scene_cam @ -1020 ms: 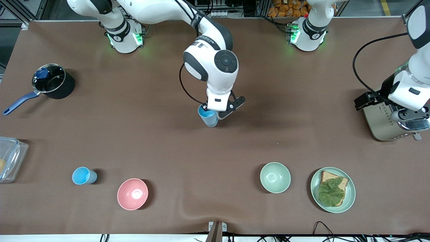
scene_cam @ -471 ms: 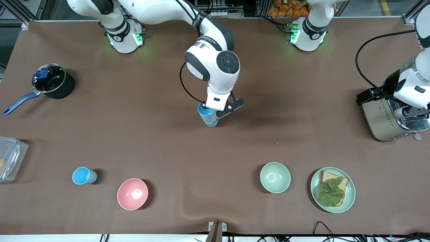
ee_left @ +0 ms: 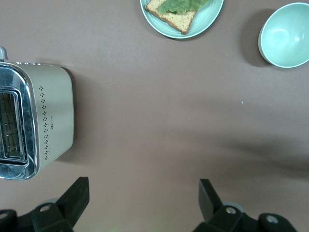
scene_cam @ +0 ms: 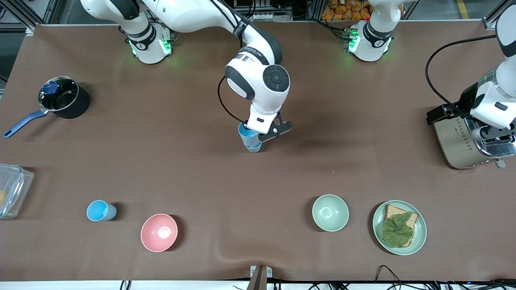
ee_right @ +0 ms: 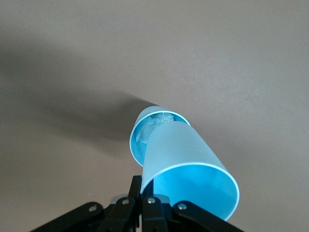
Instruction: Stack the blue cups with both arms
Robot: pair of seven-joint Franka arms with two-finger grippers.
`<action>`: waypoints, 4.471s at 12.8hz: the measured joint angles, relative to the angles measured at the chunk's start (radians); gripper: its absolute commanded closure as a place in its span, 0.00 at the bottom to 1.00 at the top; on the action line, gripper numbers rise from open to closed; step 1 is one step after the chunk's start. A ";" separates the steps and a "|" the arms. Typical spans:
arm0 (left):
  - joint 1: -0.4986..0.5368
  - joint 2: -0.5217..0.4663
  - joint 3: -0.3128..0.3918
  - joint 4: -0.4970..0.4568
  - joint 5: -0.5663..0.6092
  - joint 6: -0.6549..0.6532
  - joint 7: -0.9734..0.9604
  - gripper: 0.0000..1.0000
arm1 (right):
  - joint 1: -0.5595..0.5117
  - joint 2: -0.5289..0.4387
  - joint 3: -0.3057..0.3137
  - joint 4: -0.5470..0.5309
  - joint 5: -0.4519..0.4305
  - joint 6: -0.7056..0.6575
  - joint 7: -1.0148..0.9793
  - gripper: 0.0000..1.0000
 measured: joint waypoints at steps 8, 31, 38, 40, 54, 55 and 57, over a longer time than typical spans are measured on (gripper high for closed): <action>0.000 -0.021 0.009 -0.001 0.000 0.000 0.004 0.00 | 0.011 0.008 0.000 0.000 0.000 0.027 0.010 0.00; -0.066 -0.075 0.105 0.057 -0.039 -0.107 0.065 0.00 | -0.908 -0.722 -0.023 -0.319 0.105 -0.345 -0.615 0.00; -0.072 -0.075 0.106 0.058 -0.039 -0.107 0.170 0.00 | -0.916 -0.728 -0.025 -0.332 0.109 -0.338 -0.622 0.00; -0.087 -0.075 0.105 0.061 -0.039 -0.096 0.171 0.00 | -0.913 -0.728 -0.023 -0.336 0.112 -0.338 -0.622 0.00; -0.143 -0.075 0.113 0.084 -0.039 -0.085 0.171 0.00 | -0.885 -0.724 -0.031 -0.328 0.112 -0.322 -0.621 0.00; -0.149 -0.075 0.121 0.084 -0.039 -0.085 0.171 0.00 | -0.889 -0.725 -0.034 -0.319 0.112 -0.322 -0.621 0.00; -0.157 -0.075 0.133 0.085 -0.039 -0.085 0.171 0.00 | -0.899 -0.729 -0.037 -0.309 0.112 -0.322 -0.622 0.00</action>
